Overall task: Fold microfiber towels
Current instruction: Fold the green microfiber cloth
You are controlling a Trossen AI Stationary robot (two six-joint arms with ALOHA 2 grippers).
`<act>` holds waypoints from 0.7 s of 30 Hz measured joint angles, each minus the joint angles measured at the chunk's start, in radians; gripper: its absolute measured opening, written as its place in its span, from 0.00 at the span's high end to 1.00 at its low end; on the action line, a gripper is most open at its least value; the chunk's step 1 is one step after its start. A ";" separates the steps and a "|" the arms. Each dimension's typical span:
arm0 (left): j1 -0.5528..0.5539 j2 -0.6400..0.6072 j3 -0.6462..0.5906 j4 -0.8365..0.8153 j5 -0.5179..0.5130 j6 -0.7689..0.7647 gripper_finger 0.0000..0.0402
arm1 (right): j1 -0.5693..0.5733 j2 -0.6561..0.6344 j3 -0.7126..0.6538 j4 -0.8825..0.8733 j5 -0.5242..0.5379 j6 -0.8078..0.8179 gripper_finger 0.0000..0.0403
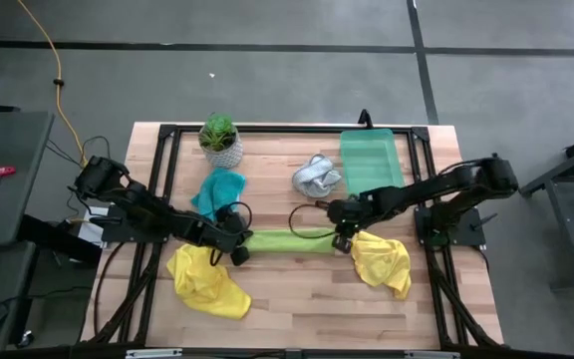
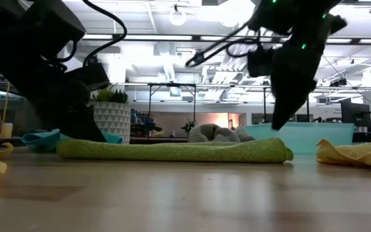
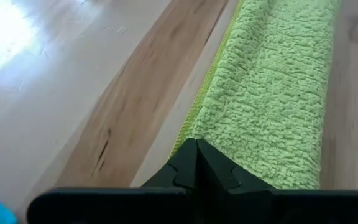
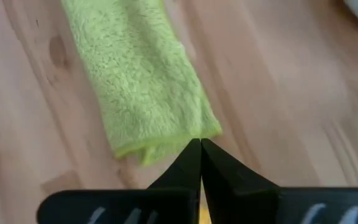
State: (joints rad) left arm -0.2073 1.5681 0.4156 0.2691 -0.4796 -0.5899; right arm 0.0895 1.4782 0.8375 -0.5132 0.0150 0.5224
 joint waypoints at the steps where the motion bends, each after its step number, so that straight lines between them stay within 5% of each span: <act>1: 0.000 0.000 0.000 0.002 0.000 0.000 1.00 | 0.000 -0.025 -0.001 -0.020 -0.001 0.044 0.99; 6: 0.000 0.000 0.000 0.005 0.000 -0.004 1.00 | 0.003 -0.114 -0.030 -0.080 -0.070 0.225 0.90; 11: 0.000 0.000 0.000 0.006 0.000 -0.015 1.00 | 0.004 -0.122 -0.103 0.028 -0.104 0.422 0.65; 17: 0.000 -0.001 0.000 0.005 0.000 -0.061 1.00 | -0.013 -0.059 -0.148 0.262 -0.120 0.556 0.35; 21: 0.000 -0.001 0.000 0.005 -0.001 -0.062 1.00 | -0.018 0.025 -0.149 0.249 -0.117 0.611 0.29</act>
State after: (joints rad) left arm -0.2077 1.5669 0.4160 0.2741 -0.4805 -0.6518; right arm 0.0719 1.5034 0.6884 -0.2640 -0.1024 1.1330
